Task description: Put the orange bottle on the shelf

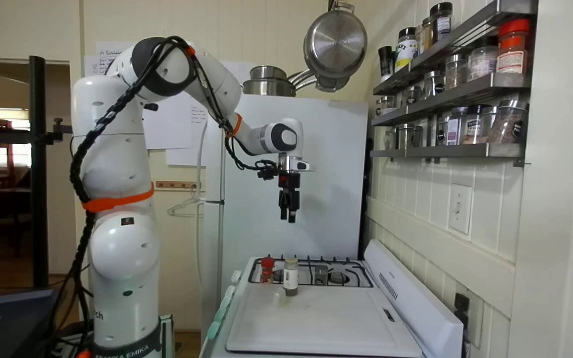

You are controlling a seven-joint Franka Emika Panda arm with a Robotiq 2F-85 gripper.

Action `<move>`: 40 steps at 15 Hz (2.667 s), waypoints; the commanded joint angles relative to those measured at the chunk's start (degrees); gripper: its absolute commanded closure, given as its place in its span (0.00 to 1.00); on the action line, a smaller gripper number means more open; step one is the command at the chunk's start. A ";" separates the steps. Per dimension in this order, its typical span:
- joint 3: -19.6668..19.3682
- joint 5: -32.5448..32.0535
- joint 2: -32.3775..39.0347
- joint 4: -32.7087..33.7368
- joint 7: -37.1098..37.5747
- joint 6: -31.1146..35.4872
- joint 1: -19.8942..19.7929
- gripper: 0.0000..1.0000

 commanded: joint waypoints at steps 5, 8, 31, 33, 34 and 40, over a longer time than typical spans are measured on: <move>-1.91 -0.55 2.42 0.58 0.13 2.07 3.08 0.00; -1.99 -0.58 3.05 0.80 0.08 2.68 3.25 0.00; -1.02 -3.56 4.36 -10.40 18.09 5.71 8.71 0.00; -0.91 -5.68 4.42 -11.00 20.04 6.73 8.82 0.00; -0.92 -6.95 4.47 -11.51 20.70 8.31 8.82 0.00; -1.02 -13.91 5.21 -14.00 25.85 18.68 8.68 0.00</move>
